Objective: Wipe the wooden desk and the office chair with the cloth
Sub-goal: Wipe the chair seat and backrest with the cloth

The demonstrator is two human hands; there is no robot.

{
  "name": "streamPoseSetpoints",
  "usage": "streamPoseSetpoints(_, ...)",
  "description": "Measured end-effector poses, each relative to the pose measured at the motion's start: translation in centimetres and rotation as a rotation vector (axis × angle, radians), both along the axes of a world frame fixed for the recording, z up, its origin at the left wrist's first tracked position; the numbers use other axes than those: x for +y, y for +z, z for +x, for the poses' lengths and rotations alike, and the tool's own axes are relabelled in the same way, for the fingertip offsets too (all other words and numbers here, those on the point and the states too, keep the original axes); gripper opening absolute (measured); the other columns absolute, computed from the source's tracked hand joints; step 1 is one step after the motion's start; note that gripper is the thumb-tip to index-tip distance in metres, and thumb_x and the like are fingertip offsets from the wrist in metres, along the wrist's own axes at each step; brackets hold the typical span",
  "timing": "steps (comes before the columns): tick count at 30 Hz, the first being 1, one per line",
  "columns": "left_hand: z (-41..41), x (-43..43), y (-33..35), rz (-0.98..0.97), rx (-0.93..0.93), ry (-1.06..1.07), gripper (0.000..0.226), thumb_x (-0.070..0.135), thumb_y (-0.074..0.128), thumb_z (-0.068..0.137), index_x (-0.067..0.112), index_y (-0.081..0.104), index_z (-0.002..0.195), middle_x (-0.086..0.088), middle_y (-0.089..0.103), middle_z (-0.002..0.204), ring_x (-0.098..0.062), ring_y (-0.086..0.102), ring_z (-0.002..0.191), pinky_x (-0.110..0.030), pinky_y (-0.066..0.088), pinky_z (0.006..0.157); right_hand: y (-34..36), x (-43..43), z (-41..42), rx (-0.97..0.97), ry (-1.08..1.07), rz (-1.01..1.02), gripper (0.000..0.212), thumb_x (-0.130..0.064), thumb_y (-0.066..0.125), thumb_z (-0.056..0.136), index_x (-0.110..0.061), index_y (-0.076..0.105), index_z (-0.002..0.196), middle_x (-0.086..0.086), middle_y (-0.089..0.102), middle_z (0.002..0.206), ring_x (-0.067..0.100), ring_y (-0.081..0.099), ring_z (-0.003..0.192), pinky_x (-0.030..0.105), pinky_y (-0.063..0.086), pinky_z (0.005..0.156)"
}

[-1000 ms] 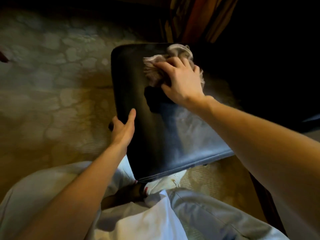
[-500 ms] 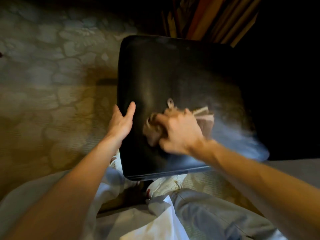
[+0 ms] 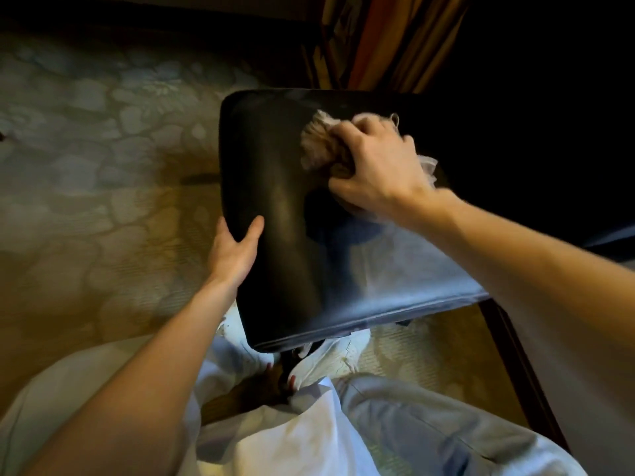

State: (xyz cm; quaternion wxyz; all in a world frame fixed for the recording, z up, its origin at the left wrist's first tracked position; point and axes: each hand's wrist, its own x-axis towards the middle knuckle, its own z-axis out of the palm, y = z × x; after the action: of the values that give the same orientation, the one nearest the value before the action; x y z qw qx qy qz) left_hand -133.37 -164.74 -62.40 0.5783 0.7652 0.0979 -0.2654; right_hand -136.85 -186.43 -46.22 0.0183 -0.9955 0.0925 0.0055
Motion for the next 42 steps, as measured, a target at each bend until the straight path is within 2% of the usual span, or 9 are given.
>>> streamPoseSetpoints(3,-0.3,-0.2,-0.4,0.033,0.006,-0.029,0.102,0.077,0.056,0.084,0.032,0.012,0.164,-0.002,0.037,0.163,-0.029,0.039,0.147,-0.052,0.034,0.12,-1.8,-1.3,4.4,0.075,-0.011,-0.019,0.083,-0.064,0.07,0.081,-0.033,0.042,0.153,0.015,0.027,0.156,0.04,0.024,0.142,0.06,0.037,0.112)
streamPoseSetpoints(6,0.1,-0.4,-1.1,0.07,0.003,-0.048,0.12,0.091,0.047,0.066,0.035,0.004,0.163,-0.004,0.034,0.164,-0.032,0.036,0.149,-0.052,0.032,0.121,-6.3,-0.8,6.2,0.288,-0.072,0.023,0.088,-0.072,0.063,0.085,-0.042,0.025,0.159,0.012,0.014,0.166,0.04,0.009,0.152,0.069,0.023,0.115)
streamPoseSetpoints(8,0.4,-0.3,-1.4,0.075,0.015,-0.051,0.123,0.093,0.046,0.061,0.039,0.003,0.162,-0.004,0.035,0.164,-0.032,0.037,0.148,-0.052,0.033,0.121,-8.4,-0.3,6.1,0.255,-0.092,0.081,0.085,-0.071,0.058,0.088,-0.041,0.021,0.159,0.012,0.019,0.164,0.04,0.013,0.151,0.069,0.022,0.116)
streamPoseSetpoints(13,1.4,-0.6,-1.2,0.169,-0.009,-0.102,0.091,0.07,0.047,0.095,0.032,0.0,0.164,-0.009,0.032,0.165,-0.033,0.032,0.15,-0.049,0.03,0.122,-8.3,2.3,1.5,0.195,0.025,0.073,0.084,-0.068,0.06,0.082,-0.03,0.039,0.154,0.012,0.038,0.153,0.037,0.03,0.141,0.061,0.032,0.111)
streamPoseSetpoints(16,1.8,-0.4,-1.3,0.167,-0.009,-0.106,0.092,0.071,0.046,0.095,0.031,0.0,0.164,-0.009,0.028,0.167,-0.034,0.029,0.152,-0.049,0.028,0.123,-9.1,5.4,-5.6,0.081,0.198,0.121,0.079,-0.069,0.053,0.064,-0.026,0.061,0.13,0.013,0.055,0.127,0.035,0.044,0.121,0.059,0.044,0.096)
streamPoseSetpoints(22,1.1,-0.3,-0.5,0.042,0.035,-0.049,0.086,0.064,0.05,0.098,0.037,0.0,0.163,-0.001,0.019,0.17,-0.028,0.024,0.154,-0.048,0.026,0.122,-8.7,7.4,-13.4,0.076,0.443,0.108,0.076,-0.071,0.051,0.064,-0.031,0.057,0.128,0.004,0.057,0.118,0.028,0.047,0.111,0.051,0.048,0.085)
streamPoseSetpoints(29,1.8,-0.1,-1.1,-0.043,0.033,-0.049,0.093,0.063,0.058,0.095,0.037,0.002,0.163,0.002,0.033,0.165,-0.024,0.037,0.149,-0.045,0.033,0.121,-3.0,1.4,-0.9,-0.248,0.007,-0.097,0.079,-0.059,0.059,0.075,-0.02,0.048,0.143,0.02,0.048,0.139,0.042,0.043,0.126,0.054,0.039,0.095)
streamPoseSetpoints(36,2.1,0.0,-2.2,0.033,0.002,-0.1,0.094,0.071,0.052,0.093,0.041,-0.005,0.161,-0.001,0.027,0.168,-0.027,0.03,0.152,-0.05,0.027,0.124,-8.6,0.3,4.0,0.153,-0.197,0.039,0.08,-0.059,0.063,0.084,-0.027,0.036,0.152,0.013,0.039,0.152,0.039,0.03,0.144,0.065,0.029,0.112)
streamPoseSetpoints(42,3.5,-0.3,-1.8,0.163,-0.075,-0.149,0.099,0.085,0.043,0.085,0.041,0.0,0.162,-0.011,0.03,0.166,-0.038,0.04,0.145,-0.051,0.034,0.12,-9.7,6.7,-9.8,0.024,0.319,0.085,0.07,-0.057,0.055,0.068,-0.024,0.056,0.129,0.012,0.057,0.123,0.034,0.049,0.113,0.051,0.043,0.09)
